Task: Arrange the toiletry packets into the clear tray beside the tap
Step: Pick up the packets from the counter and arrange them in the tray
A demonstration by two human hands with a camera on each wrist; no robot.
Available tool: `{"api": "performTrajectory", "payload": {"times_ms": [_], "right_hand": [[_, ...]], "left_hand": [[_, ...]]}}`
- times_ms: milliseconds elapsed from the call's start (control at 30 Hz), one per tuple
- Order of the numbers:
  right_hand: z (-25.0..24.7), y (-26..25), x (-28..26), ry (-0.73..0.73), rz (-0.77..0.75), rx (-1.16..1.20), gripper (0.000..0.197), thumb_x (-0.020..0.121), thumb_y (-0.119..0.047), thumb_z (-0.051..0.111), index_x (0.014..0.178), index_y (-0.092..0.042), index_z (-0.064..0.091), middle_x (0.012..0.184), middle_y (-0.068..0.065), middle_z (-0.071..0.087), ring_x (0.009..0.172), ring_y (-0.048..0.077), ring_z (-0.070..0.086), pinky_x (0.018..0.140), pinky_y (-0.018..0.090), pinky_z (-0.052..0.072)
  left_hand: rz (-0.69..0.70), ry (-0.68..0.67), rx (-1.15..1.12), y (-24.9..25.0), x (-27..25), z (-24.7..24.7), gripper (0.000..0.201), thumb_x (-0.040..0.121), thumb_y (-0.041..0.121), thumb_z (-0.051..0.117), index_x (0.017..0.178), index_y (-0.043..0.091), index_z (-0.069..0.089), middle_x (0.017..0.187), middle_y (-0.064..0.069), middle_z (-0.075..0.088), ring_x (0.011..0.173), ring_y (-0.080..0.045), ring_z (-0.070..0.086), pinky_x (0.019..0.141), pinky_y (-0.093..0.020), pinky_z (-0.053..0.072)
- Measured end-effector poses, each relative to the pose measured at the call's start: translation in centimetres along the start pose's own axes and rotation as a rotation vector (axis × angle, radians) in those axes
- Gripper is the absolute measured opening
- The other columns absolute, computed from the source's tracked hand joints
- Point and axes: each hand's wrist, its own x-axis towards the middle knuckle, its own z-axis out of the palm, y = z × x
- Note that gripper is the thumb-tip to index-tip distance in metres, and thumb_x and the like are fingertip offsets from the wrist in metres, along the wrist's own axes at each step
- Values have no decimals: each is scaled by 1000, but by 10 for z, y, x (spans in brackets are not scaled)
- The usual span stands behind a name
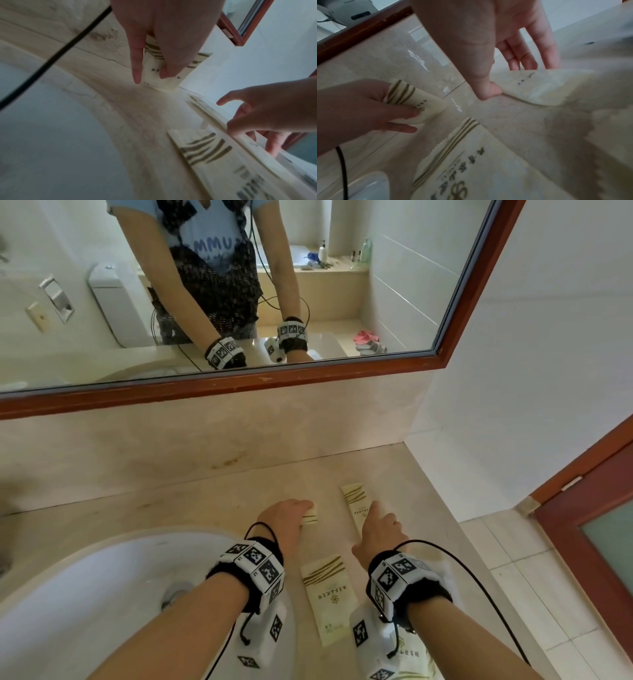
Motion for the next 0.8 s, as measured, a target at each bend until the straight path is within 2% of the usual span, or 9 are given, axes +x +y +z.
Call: {"api": "performTrajectory", "payload": {"times_ms": [133,267,433,600,700,800], "right_hand": [[-10,-4,-6,47,-78,-27,86,84,-26,61,149,-14,6,130,13,42,115,27,50,86,32,49],[-25,-25,-16,91,-183,-55,90,85,-24,58,151,-25,-3,129,10,41,109,25,51,78,30,47],[-37,-66,-37,93,-340,-55,89,85,-23,58,150,-34,-2,129,10,40,109,27,52,78,33,49],[-38,-117,-72,68,-574,-64,88,85,-24,58,149,-37,-1,129,11,40,110,30,52,76,34,48],[-29,-150,-96,38,-732,-115,88,85,-23,57,148,-38,-3,132,12,39,111,31,53,71,34,44],[-18,-182,-121,-16,-863,-192,89,86,-24,58,148,-39,-4,137,14,36,112,32,53,70,33,43]], "left_hand": [[-22,146,-49,-11,-15,-9,53,90,-2,42,138,21,40,144,0,45,129,-19,45,108,-29,38],[-52,213,-65,-27,-37,-23,54,88,-3,43,136,21,42,143,0,46,128,-19,45,108,-30,39],[-97,337,-57,-51,-81,-45,51,86,-5,44,131,19,48,137,-2,50,123,-20,48,101,-31,44],[-146,508,-98,-89,-140,-55,51,78,-14,48,120,13,58,124,-8,57,114,-26,53,86,-36,52],[-162,570,-48,-117,-179,-57,54,62,-23,56,105,8,66,103,-16,65,94,-35,63,70,-41,59],[-214,593,14,-145,-220,-58,55,49,-25,64,94,7,69,87,-16,68,77,-35,67,59,-37,60]]}}
